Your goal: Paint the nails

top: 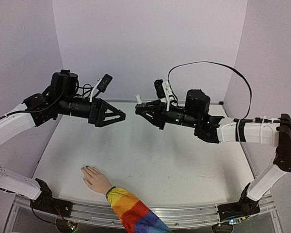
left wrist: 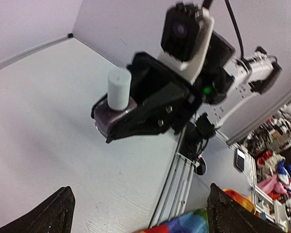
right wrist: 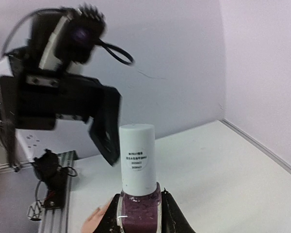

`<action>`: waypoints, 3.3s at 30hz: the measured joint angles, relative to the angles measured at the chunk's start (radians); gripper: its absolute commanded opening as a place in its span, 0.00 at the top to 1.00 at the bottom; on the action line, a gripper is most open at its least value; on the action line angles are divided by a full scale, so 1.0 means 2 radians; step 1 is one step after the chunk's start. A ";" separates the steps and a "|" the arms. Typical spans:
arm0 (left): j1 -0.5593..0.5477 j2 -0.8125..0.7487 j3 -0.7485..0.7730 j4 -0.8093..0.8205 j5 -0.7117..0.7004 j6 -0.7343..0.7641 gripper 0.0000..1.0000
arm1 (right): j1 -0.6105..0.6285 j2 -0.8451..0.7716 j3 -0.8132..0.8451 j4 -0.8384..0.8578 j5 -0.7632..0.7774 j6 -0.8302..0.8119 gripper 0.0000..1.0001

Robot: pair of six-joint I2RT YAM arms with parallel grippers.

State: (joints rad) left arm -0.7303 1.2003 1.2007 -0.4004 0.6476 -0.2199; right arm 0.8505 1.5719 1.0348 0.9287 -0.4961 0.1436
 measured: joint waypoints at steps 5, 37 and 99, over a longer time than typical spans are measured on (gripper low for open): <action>0.000 -0.019 -0.006 0.039 -0.093 -0.071 0.16 | 0.057 0.008 0.009 -0.048 0.181 -0.041 1.00; -0.021 0.057 -0.003 0.105 -0.177 -0.146 0.87 | 0.126 0.073 0.087 -0.089 0.369 -0.094 1.00; 0.019 0.055 -0.009 0.071 -0.138 -0.137 0.40 | 0.094 0.094 0.124 -0.183 0.281 -0.035 1.00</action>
State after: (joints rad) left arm -0.6926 1.3109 1.1824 -0.2588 0.3725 -0.4946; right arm 1.0378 1.7592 1.2831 0.5636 0.0658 0.0734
